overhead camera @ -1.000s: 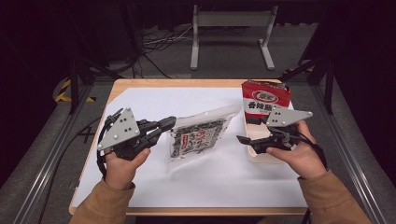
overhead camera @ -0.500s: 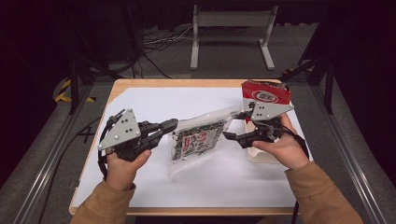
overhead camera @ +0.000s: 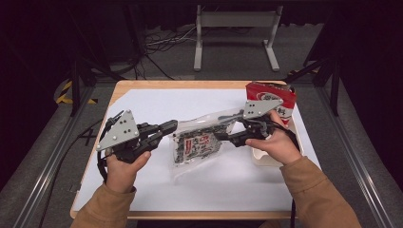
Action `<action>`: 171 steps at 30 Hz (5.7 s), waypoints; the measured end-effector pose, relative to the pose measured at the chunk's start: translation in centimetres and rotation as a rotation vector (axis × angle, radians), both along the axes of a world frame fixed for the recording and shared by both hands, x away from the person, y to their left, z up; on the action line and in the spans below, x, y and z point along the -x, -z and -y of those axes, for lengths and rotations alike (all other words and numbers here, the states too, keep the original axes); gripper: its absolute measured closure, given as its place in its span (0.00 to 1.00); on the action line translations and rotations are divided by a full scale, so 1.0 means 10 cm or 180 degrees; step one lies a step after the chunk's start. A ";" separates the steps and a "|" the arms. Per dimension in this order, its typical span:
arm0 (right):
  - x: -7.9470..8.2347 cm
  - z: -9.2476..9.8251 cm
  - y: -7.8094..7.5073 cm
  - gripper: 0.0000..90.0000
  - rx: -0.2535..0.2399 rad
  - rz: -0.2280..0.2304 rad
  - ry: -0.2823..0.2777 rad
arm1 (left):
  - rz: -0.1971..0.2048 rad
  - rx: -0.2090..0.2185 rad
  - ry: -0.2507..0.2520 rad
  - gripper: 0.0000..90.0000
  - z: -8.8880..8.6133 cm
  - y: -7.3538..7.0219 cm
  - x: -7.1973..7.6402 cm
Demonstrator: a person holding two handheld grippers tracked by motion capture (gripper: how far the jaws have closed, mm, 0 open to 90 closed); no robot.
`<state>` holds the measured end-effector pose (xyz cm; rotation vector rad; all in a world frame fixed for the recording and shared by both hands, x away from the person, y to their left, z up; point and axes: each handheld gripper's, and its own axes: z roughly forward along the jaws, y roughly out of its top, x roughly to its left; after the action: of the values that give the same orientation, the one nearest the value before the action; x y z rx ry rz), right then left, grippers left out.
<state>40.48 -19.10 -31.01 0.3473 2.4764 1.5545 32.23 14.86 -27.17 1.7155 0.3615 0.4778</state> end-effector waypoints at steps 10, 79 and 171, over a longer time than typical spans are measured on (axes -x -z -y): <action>0.16 -0.04 -0.14 0.82 0.0311 -0.0130 -0.0391 | -0.0005 0.0005 -0.0146 1.00 -0.06 0.00 -0.04; 0.46 1.50 -1.11 0.84 -0.0188 -0.0094 0.1372 | -0.0973 -0.0399 -0.0783 0.43 -0.65 1.10 -0.78; 0.20 1.70 -0.12 0.85 0.0068 -0.0424 0.1998 | -0.1139 -0.0404 -0.0886 0.40 -0.76 1.22 -0.79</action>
<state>38.52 -36.15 -29.77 1.1253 2.1501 1.2614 40.11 22.41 -39.33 1.8851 0.8513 0.3984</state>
